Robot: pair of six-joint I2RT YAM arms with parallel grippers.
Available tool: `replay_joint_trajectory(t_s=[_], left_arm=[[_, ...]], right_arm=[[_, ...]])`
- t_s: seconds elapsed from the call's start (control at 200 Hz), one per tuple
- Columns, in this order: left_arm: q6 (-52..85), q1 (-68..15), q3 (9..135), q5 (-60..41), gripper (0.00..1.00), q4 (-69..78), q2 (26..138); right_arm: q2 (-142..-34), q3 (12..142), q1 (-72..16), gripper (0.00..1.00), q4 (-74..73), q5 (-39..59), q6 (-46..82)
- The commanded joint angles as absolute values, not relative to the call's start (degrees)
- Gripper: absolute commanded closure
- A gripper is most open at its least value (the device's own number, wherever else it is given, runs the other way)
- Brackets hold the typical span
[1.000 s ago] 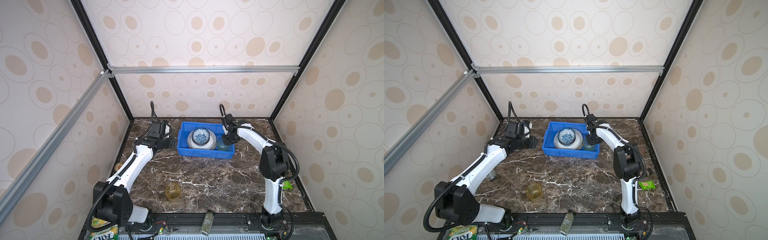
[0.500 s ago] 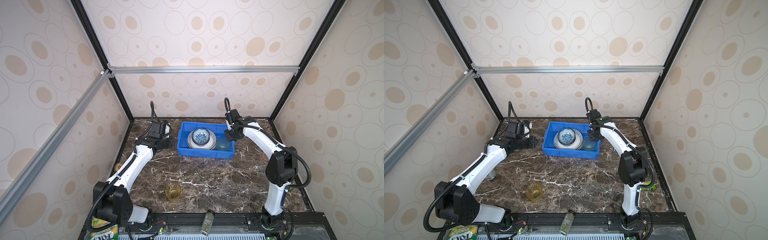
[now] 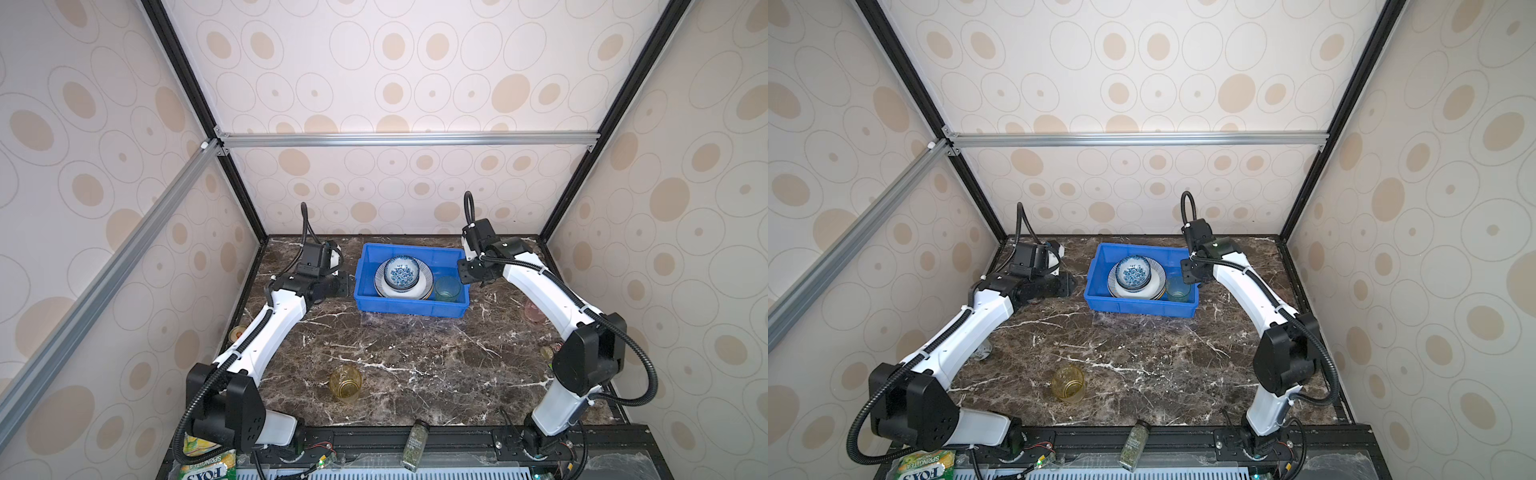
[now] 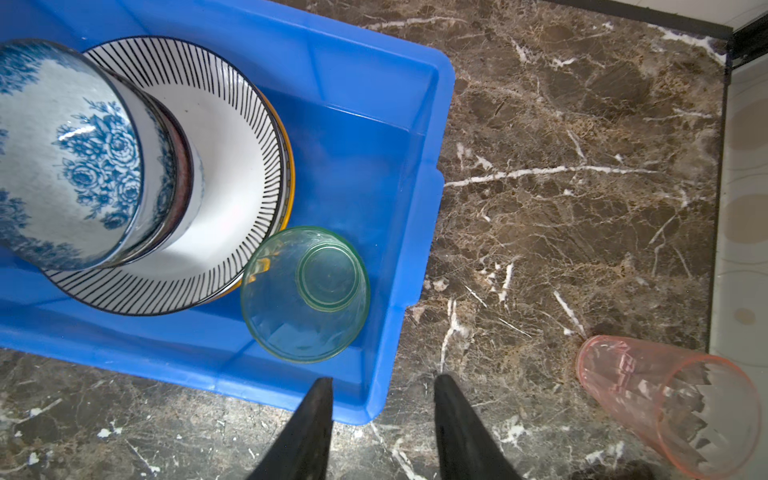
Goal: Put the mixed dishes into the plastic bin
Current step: 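Open the right gripper, release the green glass and raise it out of the bin, then move the right gripper toward the pink glass on the table and lower it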
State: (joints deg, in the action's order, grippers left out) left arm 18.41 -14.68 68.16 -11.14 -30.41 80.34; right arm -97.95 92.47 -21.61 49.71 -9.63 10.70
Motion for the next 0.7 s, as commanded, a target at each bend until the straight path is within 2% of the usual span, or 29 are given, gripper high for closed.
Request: replay_joint_trajectory(t_s=[0.0, 0.24, 0.505, 0.695], left_arm=[[18.2, -15.2, 68.2, -11.7, 0.64, -29.8, 78.7], [18.4, -15.8, 67.4, -14.0, 0.64, -27.7, 78.4], [18.5, -17.2, 68.6, -14.3, 0.64, -26.1, 80.5], [18.0, -18.2, 69.4, -14.8, 0.63, -25.6, 81.5]], right_arm=[[-94.0, 89.3, -21.4, 0.56, 48.7, -9.3, 12.5], [-86.7, 81.2, -21.5, 0.56, 46.5, -9.9, 13.7], [-79.9, 74.8, -21.2, 0.56, 45.2, -15.2, 14.5], [-76.0, 70.0, -17.9, 0.56, 41.6, -10.9, 16.6]])
